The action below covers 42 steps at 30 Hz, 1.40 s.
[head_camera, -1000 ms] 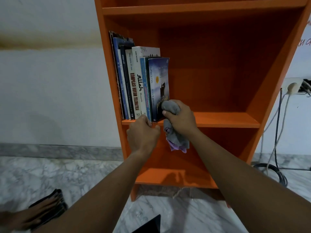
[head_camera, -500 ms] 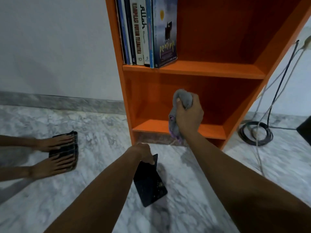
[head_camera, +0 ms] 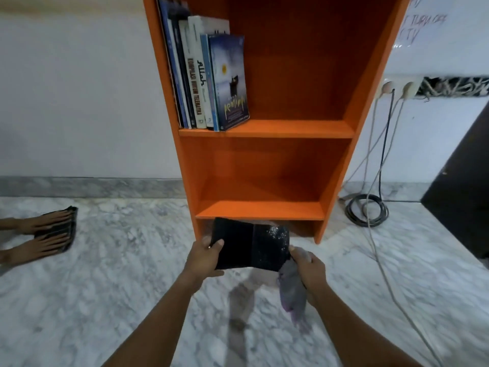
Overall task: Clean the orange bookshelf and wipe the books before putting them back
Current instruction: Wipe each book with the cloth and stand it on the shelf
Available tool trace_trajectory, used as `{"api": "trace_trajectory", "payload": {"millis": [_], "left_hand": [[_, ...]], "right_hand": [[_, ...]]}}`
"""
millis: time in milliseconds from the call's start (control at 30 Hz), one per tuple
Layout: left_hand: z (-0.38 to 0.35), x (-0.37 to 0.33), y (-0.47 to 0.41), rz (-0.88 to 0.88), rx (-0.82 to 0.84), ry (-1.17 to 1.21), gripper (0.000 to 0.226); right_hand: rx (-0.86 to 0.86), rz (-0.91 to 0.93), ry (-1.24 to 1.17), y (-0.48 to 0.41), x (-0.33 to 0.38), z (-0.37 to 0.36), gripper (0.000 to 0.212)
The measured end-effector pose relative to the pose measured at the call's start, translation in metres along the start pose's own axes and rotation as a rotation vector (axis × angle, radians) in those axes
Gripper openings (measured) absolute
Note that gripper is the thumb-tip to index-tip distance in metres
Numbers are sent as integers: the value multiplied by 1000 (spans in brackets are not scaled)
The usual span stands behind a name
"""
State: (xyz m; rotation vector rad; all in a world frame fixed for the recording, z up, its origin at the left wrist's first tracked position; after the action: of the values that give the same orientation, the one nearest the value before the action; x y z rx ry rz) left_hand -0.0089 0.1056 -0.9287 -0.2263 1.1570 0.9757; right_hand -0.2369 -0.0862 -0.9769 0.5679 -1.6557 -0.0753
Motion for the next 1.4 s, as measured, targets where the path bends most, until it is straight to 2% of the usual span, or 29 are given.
{"api": "trace_trajectory", "payload": {"millis": [133, 200, 300, 333, 367, 500, 600, 700, 833, 900, 967, 1033, 1100, 1200, 1300, 1400], "left_hand": [[5, -28, 47, -59, 64, 228, 19], [4, -38, 70, -43, 181, 373, 22], [-9, -55, 96, 22, 462, 770, 61], [-15, -65, 105, 21, 550, 832, 71], [-22, -72, 113, 17, 587, 827, 73], [-40, -71, 128, 69, 505, 652, 50], [-40, -58, 127, 112, 476, 631, 53], [-34, -54, 123, 161, 412, 644, 65], [-38, -54, 121, 223, 404, 626, 87], [-43, -52, 122, 241, 428, 632, 87], [-51, -54, 120, 222, 464, 609, 82], [-58, -58, 118, 184, 489, 584, 77], [-64, -60, 118, 172, 508, 574, 70], [-65, -53, 118, 171, 518, 545, 66], [-64, -44, 117, 193, 512, 569, 68], [-64, -41, 116, 199, 513, 586, 73]], "right_hand": [[193, 258, 54, 25, 73, -19, 12], [262, 426, 138, 39, 113, -24, 9], [349, 622, 303, 63, 158, -31, 14], [382, 656, 338, 70, 166, -35, 12], [413, 681, 368, 78, 172, -40, 11], [527, 783, 411, 106, 190, -69, 12], [525, 874, 392, 120, 197, -76, 13], [420, 892, 306, 116, 196, -68, 16], [146, 924, 251, 104, 193, -58, 16], [112, 923, 232, 114, 184, -64, 30], [225, 1023, 439, 133, 170, -86, 49], [417, 1216, 821, 146, 136, -109, 58], [603, 1212, 1087, 141, 95, -116, 64], [776, 1106, 1191, 139, 61, -118, 70], [853, 1064, 1236, 135, 47, -118, 72], [882, 1127, 1289, 129, 33, -110, 85]]}}
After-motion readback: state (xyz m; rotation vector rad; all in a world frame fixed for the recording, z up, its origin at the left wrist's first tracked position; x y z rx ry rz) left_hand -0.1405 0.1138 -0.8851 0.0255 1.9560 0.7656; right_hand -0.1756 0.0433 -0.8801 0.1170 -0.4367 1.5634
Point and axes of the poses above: each hand's wrist, its own y-axis away from the middle knuckle, its own z-axis out of the back of the hand, x = y × z, the point moved 10 cm from there along -y, towards the middle knuckle, and after that the axes turned 14 degrees about -y, right-handed, at the moved point
